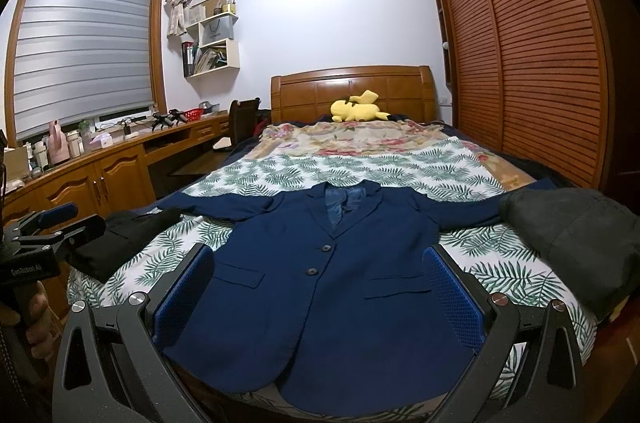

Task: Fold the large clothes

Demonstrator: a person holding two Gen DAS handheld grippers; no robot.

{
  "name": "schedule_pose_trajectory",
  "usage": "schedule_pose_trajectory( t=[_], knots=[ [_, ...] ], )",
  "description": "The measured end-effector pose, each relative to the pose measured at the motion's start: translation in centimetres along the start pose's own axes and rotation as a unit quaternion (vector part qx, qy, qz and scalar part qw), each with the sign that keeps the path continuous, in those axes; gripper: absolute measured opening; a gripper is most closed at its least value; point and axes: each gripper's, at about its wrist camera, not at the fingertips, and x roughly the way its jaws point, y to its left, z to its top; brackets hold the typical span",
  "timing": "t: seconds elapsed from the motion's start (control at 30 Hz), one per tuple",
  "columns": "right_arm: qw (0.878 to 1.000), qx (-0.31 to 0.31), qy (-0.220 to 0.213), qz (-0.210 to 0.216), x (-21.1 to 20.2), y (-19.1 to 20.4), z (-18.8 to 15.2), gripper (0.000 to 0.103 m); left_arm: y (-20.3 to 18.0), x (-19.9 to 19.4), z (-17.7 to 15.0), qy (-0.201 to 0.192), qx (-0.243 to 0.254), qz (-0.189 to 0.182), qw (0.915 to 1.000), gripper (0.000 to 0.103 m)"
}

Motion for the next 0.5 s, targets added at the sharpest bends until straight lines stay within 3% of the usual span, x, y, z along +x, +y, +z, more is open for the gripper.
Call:
schedule_pose_trajectory(
  t=[0.5],
  knots=[
    [1.0, 0.002, -0.002, 0.002, 0.03, -0.01, 0.02, 0.103, -0.18, -0.22, 0.27, -0.002, 0.003, -0.002, 1.0, 0.103]
  ],
)
